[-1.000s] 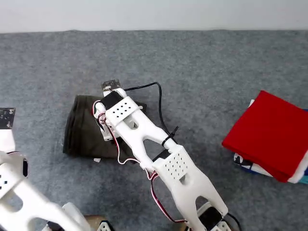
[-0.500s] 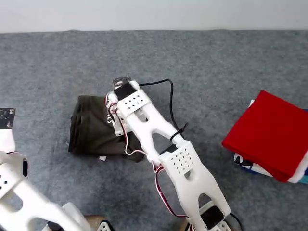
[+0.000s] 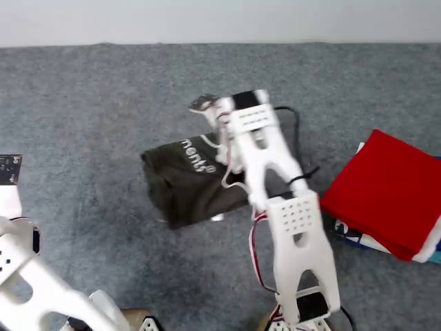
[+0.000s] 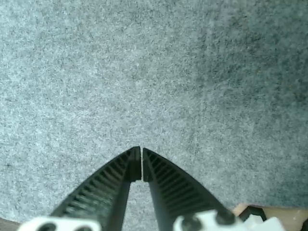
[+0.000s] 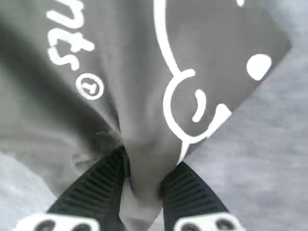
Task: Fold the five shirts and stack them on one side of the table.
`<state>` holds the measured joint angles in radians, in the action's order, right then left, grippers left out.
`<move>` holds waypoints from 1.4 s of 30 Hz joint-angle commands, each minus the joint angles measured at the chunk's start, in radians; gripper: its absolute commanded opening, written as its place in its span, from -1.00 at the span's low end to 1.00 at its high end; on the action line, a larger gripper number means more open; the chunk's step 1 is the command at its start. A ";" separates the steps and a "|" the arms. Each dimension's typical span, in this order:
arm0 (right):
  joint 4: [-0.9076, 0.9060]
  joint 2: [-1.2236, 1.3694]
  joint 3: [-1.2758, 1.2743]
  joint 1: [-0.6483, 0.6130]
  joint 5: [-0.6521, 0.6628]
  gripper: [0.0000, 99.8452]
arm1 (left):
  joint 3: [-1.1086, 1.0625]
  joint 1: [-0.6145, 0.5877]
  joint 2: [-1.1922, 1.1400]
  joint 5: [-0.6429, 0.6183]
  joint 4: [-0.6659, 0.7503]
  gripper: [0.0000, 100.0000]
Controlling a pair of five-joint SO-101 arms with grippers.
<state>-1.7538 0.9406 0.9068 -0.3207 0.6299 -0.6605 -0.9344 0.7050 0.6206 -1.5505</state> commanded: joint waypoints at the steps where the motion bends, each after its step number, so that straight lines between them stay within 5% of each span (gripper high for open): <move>1: -0.038 -0.082 0.015 0.110 0.393 -0.98 | 0.004 0.005 0.023 -0.005 0.012 -0.97; 5: 0.047 -0.082 0.015 0.148 0.641 -0.98 | 0.004 0.005 0.023 -0.005 0.015 -0.97; 13: 0.056 -0.124 0.054 0.050 0.609 -0.84 | 0.004 0.005 0.023 -0.003 0.017 -0.97; 18: -0.018 -0.183 0.135 0.015 0.232 -0.56 | 0.005 0.003 0.023 0.052 0.011 -0.97; 29: -0.044 -0.315 0.144 -0.094 -0.405 -0.75 | 0.012 0.003 0.023 0.061 0.017 -0.97; 37: -0.042 -0.538 -0.255 -0.199 -0.671 -0.93 | 0.064 -0.002 0.023 0.144 0.017 -0.97; 42: -0.031 -0.585 -0.419 -0.239 -0.967 -0.93 | 0.059 -0.002 0.023 0.150 0.017 -0.97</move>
<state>-1.7538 0.4250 0.5386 -0.5447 -0.1711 -0.6375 -0.9344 0.7050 0.7572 -1.5505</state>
